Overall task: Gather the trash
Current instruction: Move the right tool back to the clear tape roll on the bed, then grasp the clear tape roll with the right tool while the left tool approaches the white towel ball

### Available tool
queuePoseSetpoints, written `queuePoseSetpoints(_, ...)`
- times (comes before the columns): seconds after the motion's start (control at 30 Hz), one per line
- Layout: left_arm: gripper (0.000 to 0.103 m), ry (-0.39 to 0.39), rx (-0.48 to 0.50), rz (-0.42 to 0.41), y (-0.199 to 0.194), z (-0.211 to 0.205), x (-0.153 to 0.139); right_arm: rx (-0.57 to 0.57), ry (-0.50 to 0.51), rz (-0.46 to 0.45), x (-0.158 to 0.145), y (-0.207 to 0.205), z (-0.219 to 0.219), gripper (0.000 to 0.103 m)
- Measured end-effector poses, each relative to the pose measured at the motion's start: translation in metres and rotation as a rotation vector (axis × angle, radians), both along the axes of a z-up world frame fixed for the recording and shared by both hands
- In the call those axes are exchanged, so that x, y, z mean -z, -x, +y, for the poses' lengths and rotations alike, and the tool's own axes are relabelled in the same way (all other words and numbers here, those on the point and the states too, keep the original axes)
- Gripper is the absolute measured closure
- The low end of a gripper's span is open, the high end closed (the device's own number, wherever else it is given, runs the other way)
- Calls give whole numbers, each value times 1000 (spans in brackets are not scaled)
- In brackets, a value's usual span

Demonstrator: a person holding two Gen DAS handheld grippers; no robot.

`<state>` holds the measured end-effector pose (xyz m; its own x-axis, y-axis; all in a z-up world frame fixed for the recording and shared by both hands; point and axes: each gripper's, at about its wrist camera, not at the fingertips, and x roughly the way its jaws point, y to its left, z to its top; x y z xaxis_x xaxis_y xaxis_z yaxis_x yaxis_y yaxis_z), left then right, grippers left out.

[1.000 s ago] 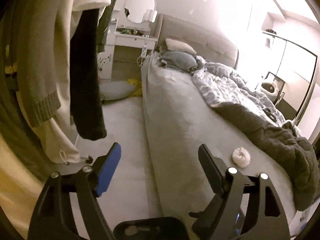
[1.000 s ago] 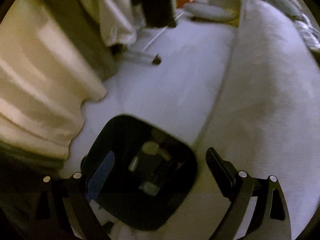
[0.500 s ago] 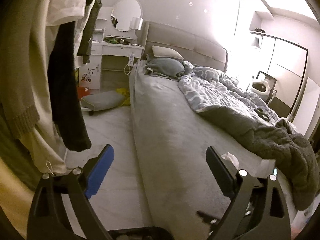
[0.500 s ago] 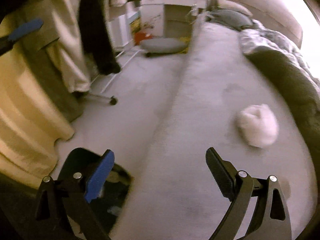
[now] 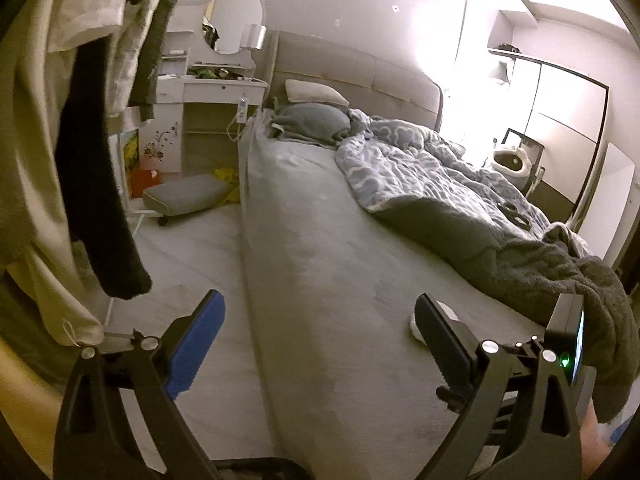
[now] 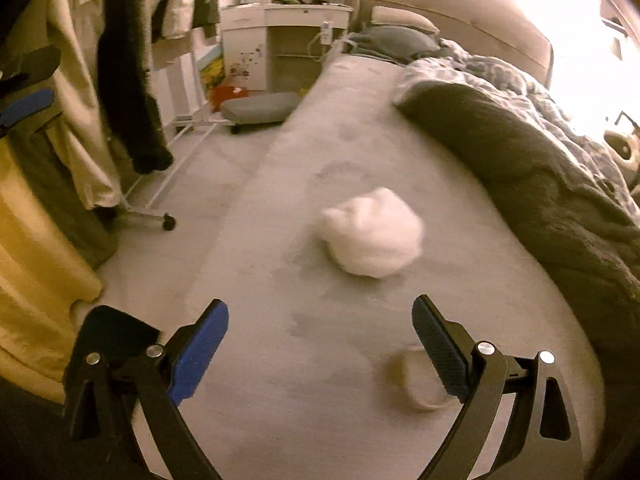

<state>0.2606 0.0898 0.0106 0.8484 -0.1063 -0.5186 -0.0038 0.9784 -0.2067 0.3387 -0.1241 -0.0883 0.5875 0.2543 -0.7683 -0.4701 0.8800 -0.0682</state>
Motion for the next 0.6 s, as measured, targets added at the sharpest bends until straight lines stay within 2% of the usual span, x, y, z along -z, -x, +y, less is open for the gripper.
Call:
queuePoseSetpoints(0.23, 6, 1, 59, 34, -19, -36, 14, 69, -5, 53, 19, -9, -35, 8)
queuePoseSetpoints(0.33, 6, -7, 85, 40, -24, -52, 18, 63, -12, 81, 26, -10, -43, 8)
queuePoseSetpoints(0.37, 6, -11, 89, 40, -26, -55, 20, 61, -24, 96, 28, -10, -47, 19)
queuePoseSetpoints(0.4, 6, -16, 96, 42, -27, -60, 21, 59, -31, 108, 29, -8, -46, 37)
queuePoseSetpoints(0.47, 6, -19, 107, 47, -30, -67, 25, 44, -56, 120, 29, -8, -47, 42)
queuePoseSetpoints(0.5, 6, -16, 112, 51, -33, -72, 27, 36, -64, 122, 28, -7, -48, 48)
queuePoseSetpoints(0.6, 6, -1, 122, 63, -37, -79, 32, 36, -95, 120, 22, -4, -54, 53)
